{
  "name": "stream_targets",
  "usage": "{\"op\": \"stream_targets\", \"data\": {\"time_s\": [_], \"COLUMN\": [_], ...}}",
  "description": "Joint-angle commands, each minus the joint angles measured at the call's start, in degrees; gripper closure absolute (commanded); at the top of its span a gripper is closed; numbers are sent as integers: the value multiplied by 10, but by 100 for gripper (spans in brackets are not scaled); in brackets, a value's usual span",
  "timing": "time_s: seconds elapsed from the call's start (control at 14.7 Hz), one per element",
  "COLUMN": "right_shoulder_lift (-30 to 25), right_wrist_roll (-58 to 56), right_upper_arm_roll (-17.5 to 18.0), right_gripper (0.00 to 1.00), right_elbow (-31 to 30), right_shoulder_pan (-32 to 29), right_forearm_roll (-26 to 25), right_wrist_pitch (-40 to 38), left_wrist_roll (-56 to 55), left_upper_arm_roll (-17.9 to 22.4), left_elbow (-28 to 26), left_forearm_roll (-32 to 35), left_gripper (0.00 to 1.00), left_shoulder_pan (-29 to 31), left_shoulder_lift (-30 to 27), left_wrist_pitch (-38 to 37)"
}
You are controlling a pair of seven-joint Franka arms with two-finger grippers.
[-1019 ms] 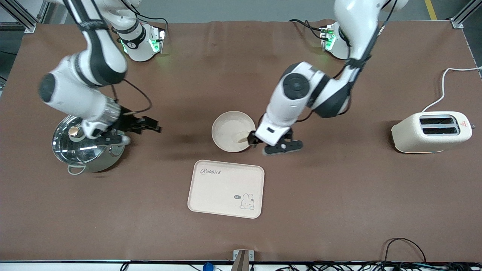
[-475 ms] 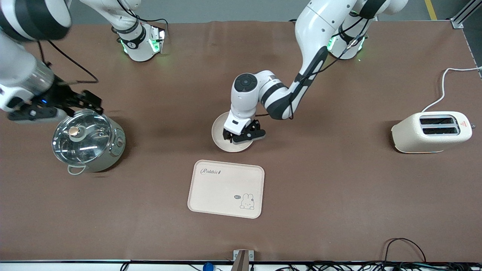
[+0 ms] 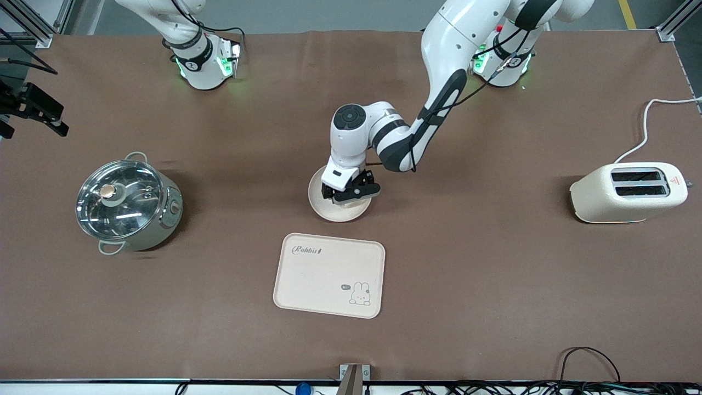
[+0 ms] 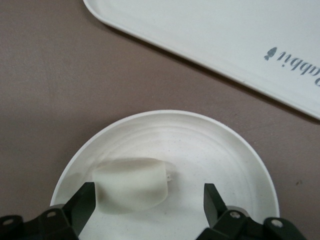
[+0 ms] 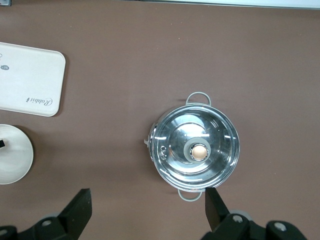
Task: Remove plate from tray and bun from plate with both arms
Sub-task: 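Close the left gripper on the white bun on the plate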
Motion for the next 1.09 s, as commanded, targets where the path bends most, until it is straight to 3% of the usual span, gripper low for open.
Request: {"op": "stream_targets", "data": {"time_s": [0.0, 0.14, 0.34, 0.48, 0.68, 0.75, 1.02], "right_shoulder_lift": [27, 30, 30, 30, 30, 30, 31], "right_wrist_roll": [0, -1, 2, 2, 3, 3, 3], "right_upper_arm_roll": [-28, -29, -29, -29, -27, -27, -27], "right_gripper": [0, 0, 0, 0, 0, 0, 0], "right_elbow": [24, 22, 20, 18, 19, 18, 15], "right_shoulder_pan": [30, 29, 32, 31, 35, 36, 34], "right_forearm_roll": [-12, -13, -12, -12, -12, -11, -9], "right_wrist_pitch": [-5, -6, -7, -21, -21, -20, -18], "left_wrist_roll": [-16, -17, -17, -34, -37, -26, 206], "left_upper_arm_roll": [6, 6, 6, 7, 6, 4, -4], "left_elbow": [-12, -15, -15, -13, -15, -10, -3], "left_forearm_roll": [31, 31, 32, 32, 37, 37, -53], "left_gripper": [16, 37, 81, 100, 100, 100, 100], "left_shoulder_pan": [-4, -2, -4, -5, 0, 8, 103], "left_shoulder_lift": [0, 0, 0, -3, -30, -54, -128], "left_wrist_pitch": [16, 19, 19, 19, -4, -49, -148]}}
